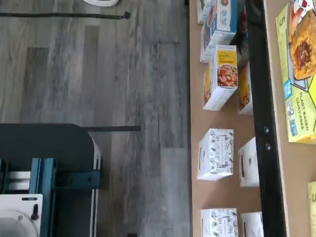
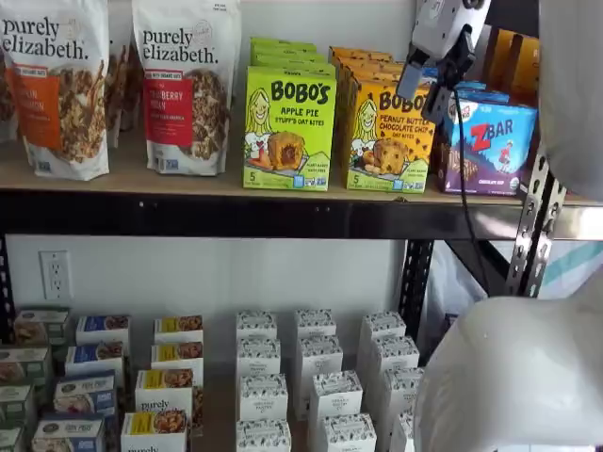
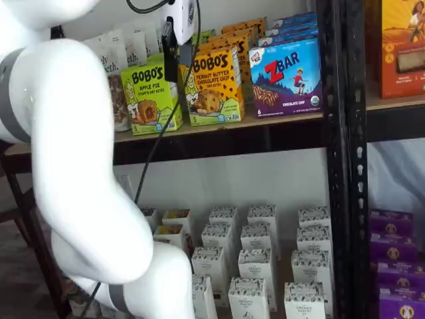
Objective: Pick up the orange box on the top shelf, the fifth box from the left
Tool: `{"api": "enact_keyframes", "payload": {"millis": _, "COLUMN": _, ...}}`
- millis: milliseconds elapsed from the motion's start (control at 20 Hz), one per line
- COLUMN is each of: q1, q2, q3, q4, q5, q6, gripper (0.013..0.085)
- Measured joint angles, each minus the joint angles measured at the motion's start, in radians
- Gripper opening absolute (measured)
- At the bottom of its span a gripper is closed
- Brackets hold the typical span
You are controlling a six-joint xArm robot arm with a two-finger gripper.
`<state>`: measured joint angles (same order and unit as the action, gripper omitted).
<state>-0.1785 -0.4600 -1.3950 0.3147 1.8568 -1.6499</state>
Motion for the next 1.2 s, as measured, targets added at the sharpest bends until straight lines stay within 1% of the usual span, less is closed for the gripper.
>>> {"api": "enact_keyframes", "payload": {"millis": 50, "q1": 0.009, "q2": -0.005, "q3": 0.006, "q4": -0.015, "q5": -0.012, "q6": 0.003, "gripper": 0.085}}
{"api": "enact_keyframes", "payload": {"millis": 100, "q1": 0.033, "q2": -0.019, "q3": 0.023, "q4": -0.052, "q5": -0.041, "q6": 0.013, "gripper": 0.085}}
{"api": "enact_keyframes", "payload": {"millis": 150, "q1": 0.047, "q2": -0.026, "q3": 0.034, "q4": -0.072, "q5": -0.059, "q6": 0.019, "gripper": 0.085}}
{"api": "enact_keyframes", "payload": {"millis": 200, "q1": 0.054, "q2": -0.03, "q3": 0.041, "q4": -0.079, "q5": -0.068, "q6": 0.024, "gripper": 0.085}}
{"api": "enact_keyframes", "payload": {"millis": 700, "q1": 0.085, "q2": -0.04, "q3": 0.069, "q4": -0.106, "q5": -0.099, "q6": 0.045, "gripper": 0.085}}
{"api": "enact_keyframes", "payload": {"millis": 1000, "q1": 0.082, "q2": -0.051, "q3": 0.078, "q4": -0.114, "q5": -0.175, "q6": 0.039, "gripper": 0.085}}
{"api": "enact_keyframes", "payload": {"millis": 1100, "q1": 0.09, "q2": -0.048, "q3": 0.073, "q4": -0.139, "q5": -0.209, "q6": 0.039, "gripper": 0.085}}
{"api": "enact_keyframes", "payload": {"millis": 1200, "q1": 0.091, "q2": -0.036, "q3": 0.058, "q4": -0.15, "q5": -0.223, "q6": 0.037, "gripper": 0.085}}
